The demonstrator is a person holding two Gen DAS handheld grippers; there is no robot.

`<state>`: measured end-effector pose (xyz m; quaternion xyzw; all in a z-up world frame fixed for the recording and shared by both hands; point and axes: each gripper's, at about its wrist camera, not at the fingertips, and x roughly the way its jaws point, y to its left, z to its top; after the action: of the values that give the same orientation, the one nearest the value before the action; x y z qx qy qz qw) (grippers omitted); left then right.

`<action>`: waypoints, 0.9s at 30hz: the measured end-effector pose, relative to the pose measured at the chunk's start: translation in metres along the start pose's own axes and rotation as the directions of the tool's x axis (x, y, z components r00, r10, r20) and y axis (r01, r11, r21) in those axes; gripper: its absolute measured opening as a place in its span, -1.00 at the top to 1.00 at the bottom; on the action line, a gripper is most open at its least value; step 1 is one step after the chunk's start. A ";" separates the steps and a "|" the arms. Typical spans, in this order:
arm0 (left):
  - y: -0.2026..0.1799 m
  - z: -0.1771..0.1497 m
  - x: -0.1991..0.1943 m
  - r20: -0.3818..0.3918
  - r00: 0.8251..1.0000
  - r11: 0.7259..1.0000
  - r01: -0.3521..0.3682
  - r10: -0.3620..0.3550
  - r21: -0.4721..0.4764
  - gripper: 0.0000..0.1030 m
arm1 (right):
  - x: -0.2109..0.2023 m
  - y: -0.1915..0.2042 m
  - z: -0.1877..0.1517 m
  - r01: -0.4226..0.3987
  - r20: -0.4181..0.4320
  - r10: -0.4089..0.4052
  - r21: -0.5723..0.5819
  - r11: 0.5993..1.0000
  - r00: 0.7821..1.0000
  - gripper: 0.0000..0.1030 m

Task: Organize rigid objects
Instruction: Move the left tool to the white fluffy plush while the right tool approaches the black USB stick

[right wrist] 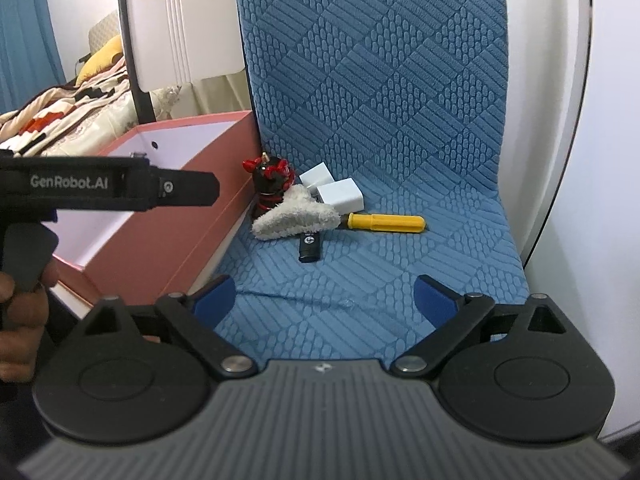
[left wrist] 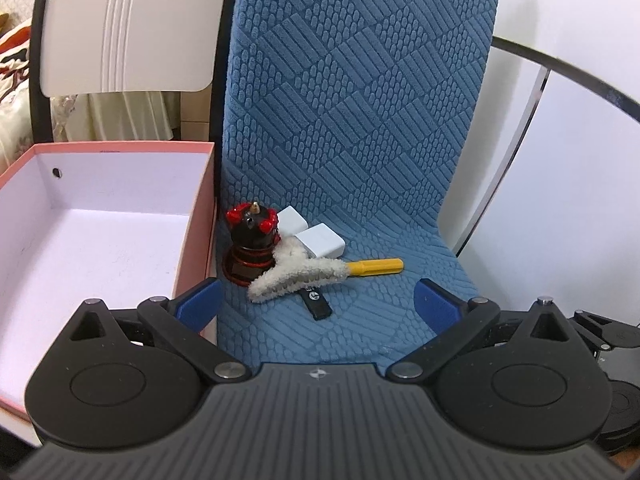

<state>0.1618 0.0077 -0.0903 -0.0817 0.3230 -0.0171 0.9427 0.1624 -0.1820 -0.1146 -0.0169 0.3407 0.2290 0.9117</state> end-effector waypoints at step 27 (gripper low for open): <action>0.022 0.008 0.118 -0.114 0.989 0.995 -0.093 0.096 0.036 0.00 | 0.129 -0.015 0.016 -0.135 -0.118 0.134 -0.002 0.991 0.984 0.16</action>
<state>0.2590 0.0201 -0.1591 -0.0507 0.3801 0.0179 0.9234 0.2636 -0.1403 -0.1853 -0.0119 0.3931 0.2902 0.8724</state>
